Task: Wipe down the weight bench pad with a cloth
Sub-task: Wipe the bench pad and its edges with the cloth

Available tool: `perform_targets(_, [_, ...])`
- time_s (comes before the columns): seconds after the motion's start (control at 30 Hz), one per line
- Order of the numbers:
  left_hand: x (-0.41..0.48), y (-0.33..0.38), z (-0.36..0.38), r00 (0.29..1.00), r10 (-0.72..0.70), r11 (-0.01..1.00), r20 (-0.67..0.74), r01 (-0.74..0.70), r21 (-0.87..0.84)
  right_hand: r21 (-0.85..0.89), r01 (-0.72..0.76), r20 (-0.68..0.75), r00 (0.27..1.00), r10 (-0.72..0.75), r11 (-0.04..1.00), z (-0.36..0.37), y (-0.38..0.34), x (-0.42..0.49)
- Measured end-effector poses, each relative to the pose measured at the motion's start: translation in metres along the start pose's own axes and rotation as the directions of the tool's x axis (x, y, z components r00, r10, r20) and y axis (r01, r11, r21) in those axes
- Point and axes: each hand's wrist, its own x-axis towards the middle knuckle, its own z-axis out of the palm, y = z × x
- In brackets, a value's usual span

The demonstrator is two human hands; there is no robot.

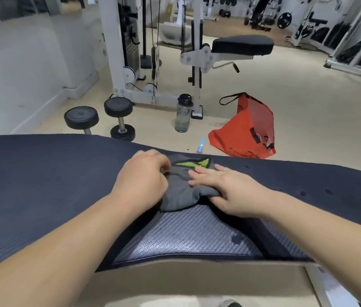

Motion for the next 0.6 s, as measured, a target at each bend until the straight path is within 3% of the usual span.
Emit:
perform_targets(0.07, [0.001,0.005,0.005,1.000,0.027,1.000,0.010,-0.027,-0.008,-0.015,-0.184,-0.040,0.982,0.183,0.983,-0.006,0.023,-0.006])
perform_targets(0.13, [0.000,0.007,0.008,0.997,0.071,0.997,0.021,-0.071,0.010,-0.011,-0.273,-0.028,0.962,0.273,0.962,-0.008,0.027,-0.010])
perform_targets(0.27, [-0.008,0.006,0.011,0.993,0.115,0.992,0.012,-0.115,0.057,0.015,-0.072,0.075,0.995,0.070,0.997,0.000,-0.012,-0.021])
perform_targets(0.33, [-0.011,0.009,0.013,0.991,0.136,0.989,0.014,-0.136,0.061,0.074,0.071,0.136,0.987,-0.080,0.995,0.002,-0.022,-0.033])
perform_targets(0.4, [-0.014,0.014,0.015,0.988,0.153,0.986,0.024,-0.154,0.070,0.106,0.126,0.146,0.979,-0.141,0.986,-0.001,-0.012,-0.040])
perform_targets(0.53, [-0.023,0.026,0.022,0.979,0.195,0.976,0.055,-0.199,0.085,0.051,-0.117,0.018,0.993,0.116,0.992,-0.009,0.025,-0.043])
perform_targets(0.6, [-0.027,0.029,0.025,0.974,0.217,0.970,0.062,-0.222,0.097,-0.015,-0.136,0.049,0.989,0.137,0.991,-0.007,0.017,-0.043])
